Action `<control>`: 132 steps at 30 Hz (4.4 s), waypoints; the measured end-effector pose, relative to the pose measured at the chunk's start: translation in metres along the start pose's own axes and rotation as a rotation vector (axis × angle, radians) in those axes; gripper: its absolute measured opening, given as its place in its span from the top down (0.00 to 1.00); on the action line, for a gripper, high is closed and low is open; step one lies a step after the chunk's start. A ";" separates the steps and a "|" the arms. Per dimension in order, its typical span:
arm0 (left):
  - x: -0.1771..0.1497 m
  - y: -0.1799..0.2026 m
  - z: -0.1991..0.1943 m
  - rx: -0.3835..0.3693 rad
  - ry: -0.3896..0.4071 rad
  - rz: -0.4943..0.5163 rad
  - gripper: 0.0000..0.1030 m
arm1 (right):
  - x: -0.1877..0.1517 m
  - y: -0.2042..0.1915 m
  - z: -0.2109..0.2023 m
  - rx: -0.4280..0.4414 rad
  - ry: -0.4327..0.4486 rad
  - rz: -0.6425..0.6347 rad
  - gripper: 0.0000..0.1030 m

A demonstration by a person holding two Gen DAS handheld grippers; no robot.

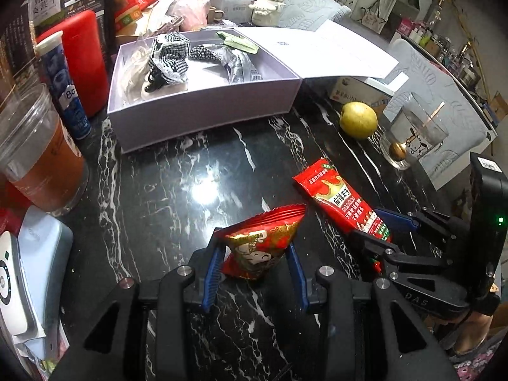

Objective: Organize soft objects
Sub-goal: 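Lift the two red packets from the table, then carry the small packet with the left gripper while the right carries the long packet over the box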

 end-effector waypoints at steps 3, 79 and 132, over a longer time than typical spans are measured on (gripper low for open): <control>-0.003 -0.001 0.009 -0.001 -0.017 -0.007 0.63 | -0.001 -0.003 0.000 -0.012 -0.001 -0.011 0.54; 0.023 0.021 -0.045 0.016 0.239 0.066 0.68 | 0.034 -0.015 -0.063 0.001 0.229 -0.019 0.58; 0.199 -0.074 0.021 0.145 0.402 -0.039 0.68 | 0.250 -0.017 0.032 0.085 0.387 -0.089 0.58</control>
Point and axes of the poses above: each gripper's, at about its wrist camera, not at the fingertips, and z roughly the way its jaws point, y to its right, x to its top, the point moved 2 cm from there along z, roughly the way its jaws point, and after that the axes turned 8 degrees about y, right-handed, at the moved point
